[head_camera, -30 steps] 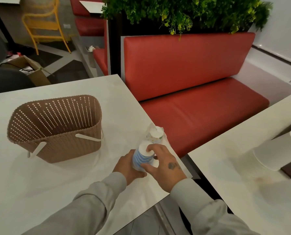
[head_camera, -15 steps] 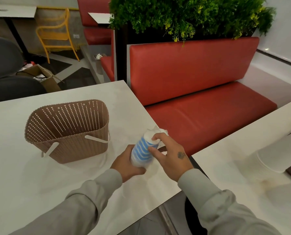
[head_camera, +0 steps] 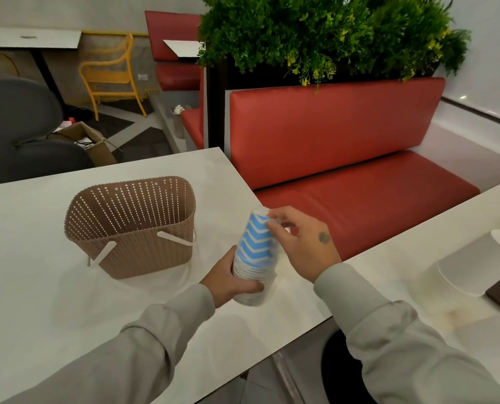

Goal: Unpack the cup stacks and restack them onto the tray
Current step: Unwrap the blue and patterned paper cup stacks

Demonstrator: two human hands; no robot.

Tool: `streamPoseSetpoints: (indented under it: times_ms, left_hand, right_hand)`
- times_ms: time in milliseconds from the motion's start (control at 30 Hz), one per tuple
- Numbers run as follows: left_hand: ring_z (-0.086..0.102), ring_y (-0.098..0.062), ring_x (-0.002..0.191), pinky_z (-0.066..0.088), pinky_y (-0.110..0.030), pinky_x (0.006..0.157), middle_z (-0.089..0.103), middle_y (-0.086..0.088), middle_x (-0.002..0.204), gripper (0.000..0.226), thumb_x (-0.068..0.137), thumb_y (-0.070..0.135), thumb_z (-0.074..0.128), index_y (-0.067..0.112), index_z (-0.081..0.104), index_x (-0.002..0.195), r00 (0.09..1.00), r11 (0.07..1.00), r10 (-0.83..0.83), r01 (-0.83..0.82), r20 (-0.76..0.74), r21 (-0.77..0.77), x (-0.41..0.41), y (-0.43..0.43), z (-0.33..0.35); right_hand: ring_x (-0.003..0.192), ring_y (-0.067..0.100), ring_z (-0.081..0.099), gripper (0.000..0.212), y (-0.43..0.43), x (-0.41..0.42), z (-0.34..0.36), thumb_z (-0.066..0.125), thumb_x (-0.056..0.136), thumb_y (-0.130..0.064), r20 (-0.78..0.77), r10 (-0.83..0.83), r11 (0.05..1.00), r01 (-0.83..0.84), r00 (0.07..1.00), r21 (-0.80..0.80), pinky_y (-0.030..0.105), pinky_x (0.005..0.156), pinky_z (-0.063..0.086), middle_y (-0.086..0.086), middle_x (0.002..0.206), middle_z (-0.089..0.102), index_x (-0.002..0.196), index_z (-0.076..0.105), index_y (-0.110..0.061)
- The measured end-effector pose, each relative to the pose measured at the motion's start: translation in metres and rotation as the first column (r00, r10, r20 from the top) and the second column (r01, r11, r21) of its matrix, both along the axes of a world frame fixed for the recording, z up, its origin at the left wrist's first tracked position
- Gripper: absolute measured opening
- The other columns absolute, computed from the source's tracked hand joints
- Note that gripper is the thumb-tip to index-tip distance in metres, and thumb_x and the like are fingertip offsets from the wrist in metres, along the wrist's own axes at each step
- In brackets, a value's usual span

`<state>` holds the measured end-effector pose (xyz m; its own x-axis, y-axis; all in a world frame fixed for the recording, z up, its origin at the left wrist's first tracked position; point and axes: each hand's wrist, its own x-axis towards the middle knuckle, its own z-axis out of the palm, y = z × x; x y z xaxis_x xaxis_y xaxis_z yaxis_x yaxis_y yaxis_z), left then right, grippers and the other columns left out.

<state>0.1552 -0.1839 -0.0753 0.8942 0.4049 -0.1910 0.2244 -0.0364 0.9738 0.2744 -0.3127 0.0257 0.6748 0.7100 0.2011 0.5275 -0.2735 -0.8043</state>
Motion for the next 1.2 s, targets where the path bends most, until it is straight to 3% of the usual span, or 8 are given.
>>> streamPoseSetpoints:
  times_ms: [233,400,467,567,733,867,1033,1200]
  left_hand:
    - [0.064,-0.026,0.107,0.054,-0.043,0.089,0.066,-0.006,0.118,0.080,0.050,0.028,0.076,0.027,0.053,0.127,0.997,0.946,-0.013,0.037,0.076,-0.323,0.002,0.000,0.021]
    - [0.065,-0.028,0.105,0.057,-0.046,0.078,0.066,-0.010,0.123,0.080,0.058,0.029,0.069,0.027,0.053,0.136,0.991,0.847,-0.013,0.083,0.136,-0.526,0.008,0.005,0.037]
    - [0.068,-0.028,0.097,0.057,-0.045,0.075,0.068,-0.011,0.116,0.080,0.055,0.029,0.069,0.019,0.057,0.133,0.989,0.801,0.013,0.078,0.148,-0.594,0.011,0.004,0.042]
    - [0.069,-0.029,0.090,0.056,-0.044,0.078,0.070,-0.013,0.108,0.083,0.047,0.031,0.068,0.011,0.061,0.128,0.992,0.779,0.071,0.009,0.103,-0.627,0.014,0.003,0.043]
    - [0.071,-0.025,0.095,0.058,-0.042,0.073,0.072,-0.008,0.114,0.081,0.059,0.042,0.075,0.019,0.057,0.135,0.992,0.826,0.054,0.021,0.116,-0.564,0.016,-0.003,0.044]
    - [0.071,-0.027,0.101,0.057,-0.042,0.077,0.071,-0.010,0.118,0.080,0.062,0.035,0.083,0.020,0.055,0.136,0.988,0.870,0.071,0.007,0.140,-0.493,0.021,-0.003,0.042]
    - [0.071,-0.024,0.090,0.057,-0.040,0.072,0.073,-0.007,0.107,0.071,0.064,0.036,0.080,0.021,0.058,0.130,0.992,0.868,0.056,0.007,0.113,-0.497,0.020,-0.003,0.042]
    - [0.071,-0.028,0.093,0.057,-0.045,0.074,0.067,-0.015,0.122,0.084,0.063,0.040,0.079,0.021,0.050,0.140,0.991,0.786,0.114,-0.051,0.064,-0.616,0.025,-0.004,0.042]
  right_hand:
    - [0.119,0.007,0.056,0.053,-0.009,0.007,0.005,0.065,0.094,-0.017,-0.012,0.032,0.998,-0.032,0.999,-0.055,0.029,0.107,0.044,-0.012,0.140,0.056,0.144,0.052,-0.030]
    - [0.111,-0.002,0.060,0.079,-0.021,0.003,0.003,0.069,0.091,-0.022,-0.150,-0.022,1.000,0.022,0.988,-0.005,0.009,0.079,0.046,-0.024,0.143,0.041,0.151,0.025,-0.049]
    - [0.104,0.000,0.063,0.066,-0.025,-0.002,-0.005,0.075,0.088,-0.030,-0.247,-0.062,0.998,0.067,0.967,0.013,0.018,0.080,0.052,-0.020,0.137,0.048,0.143,0.040,-0.043]
    - [0.089,0.007,0.070,0.033,-0.028,-0.008,-0.023,0.081,0.081,-0.040,-0.350,-0.052,0.998,0.061,0.935,0.013,0.036,0.082,0.058,-0.009,0.102,0.072,0.109,0.064,-0.033]
    - [0.075,0.010,0.065,0.012,-0.031,-0.015,-0.029,0.078,0.087,-0.025,-0.295,-0.042,0.996,0.062,0.955,0.058,0.040,0.079,0.058,-0.010,0.085,0.070,0.086,0.066,-0.022]
    - [0.073,0.019,0.066,0.016,-0.031,-0.015,-0.029,0.071,0.093,-0.021,-0.239,-0.056,0.996,0.071,0.969,0.055,0.048,0.077,0.058,-0.005,0.081,0.069,0.079,0.061,-0.020]
    - [0.065,0.009,0.060,0.018,-0.033,-0.014,-0.025,0.072,0.091,-0.019,-0.092,-0.082,0.996,0.085,0.992,0.029,0.032,0.066,0.055,-0.007,0.076,0.066,0.078,0.059,-0.021]
    - [0.068,0.009,0.060,0.018,-0.033,-0.014,-0.021,0.081,0.083,-0.022,-0.264,-0.073,0.991,0.100,0.962,0.093,0.025,0.067,0.052,-0.010,0.080,0.066,0.082,0.063,-0.019]
